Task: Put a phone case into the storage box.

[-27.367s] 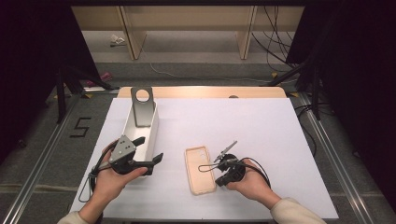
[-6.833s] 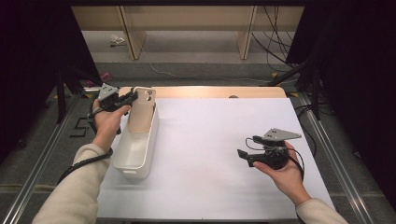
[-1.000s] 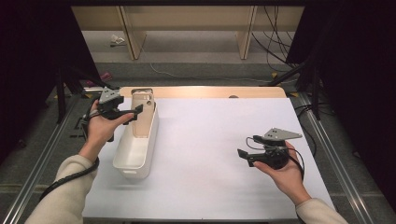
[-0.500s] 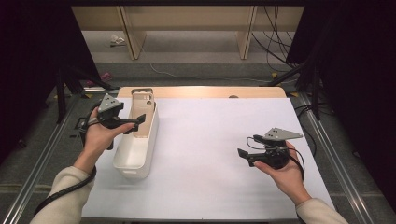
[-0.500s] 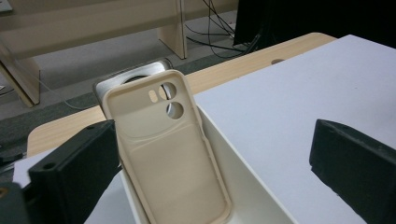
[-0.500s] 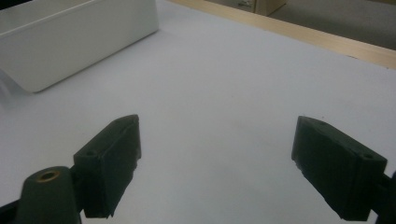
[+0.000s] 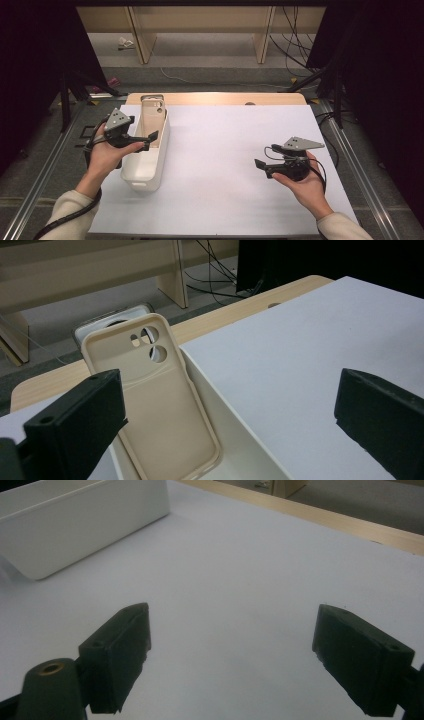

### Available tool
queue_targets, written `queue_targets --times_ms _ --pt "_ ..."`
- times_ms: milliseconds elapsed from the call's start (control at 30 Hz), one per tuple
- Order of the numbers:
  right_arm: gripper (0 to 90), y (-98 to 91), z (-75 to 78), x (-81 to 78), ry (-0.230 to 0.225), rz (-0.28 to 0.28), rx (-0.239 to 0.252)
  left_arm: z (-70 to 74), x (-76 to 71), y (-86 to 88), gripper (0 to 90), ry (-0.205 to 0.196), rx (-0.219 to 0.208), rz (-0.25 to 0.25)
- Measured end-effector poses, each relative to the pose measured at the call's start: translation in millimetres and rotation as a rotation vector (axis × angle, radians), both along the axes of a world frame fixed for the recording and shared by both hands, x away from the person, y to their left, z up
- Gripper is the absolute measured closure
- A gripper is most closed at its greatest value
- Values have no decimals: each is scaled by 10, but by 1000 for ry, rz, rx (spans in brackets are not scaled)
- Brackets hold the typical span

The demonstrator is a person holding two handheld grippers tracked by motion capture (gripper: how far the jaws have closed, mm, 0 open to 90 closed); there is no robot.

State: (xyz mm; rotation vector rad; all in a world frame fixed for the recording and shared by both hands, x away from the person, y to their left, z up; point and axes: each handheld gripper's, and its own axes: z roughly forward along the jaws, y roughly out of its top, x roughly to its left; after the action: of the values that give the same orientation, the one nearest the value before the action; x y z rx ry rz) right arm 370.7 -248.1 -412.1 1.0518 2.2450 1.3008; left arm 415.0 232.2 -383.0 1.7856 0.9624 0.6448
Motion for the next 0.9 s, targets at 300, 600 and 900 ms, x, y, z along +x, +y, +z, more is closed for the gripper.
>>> queue_targets --times_ms 300,600,900 --pt "165 -4 4 -2 -1 1 2 -64 -129 -64 0 0 12 -34" --pt "165 -2 7 -5 -3 2 2 -128 -263 -91 0 1 6 -54" --pt "165 -2 15 -12 -4 1 2 -172 -399 -108 0 9 8 -86"
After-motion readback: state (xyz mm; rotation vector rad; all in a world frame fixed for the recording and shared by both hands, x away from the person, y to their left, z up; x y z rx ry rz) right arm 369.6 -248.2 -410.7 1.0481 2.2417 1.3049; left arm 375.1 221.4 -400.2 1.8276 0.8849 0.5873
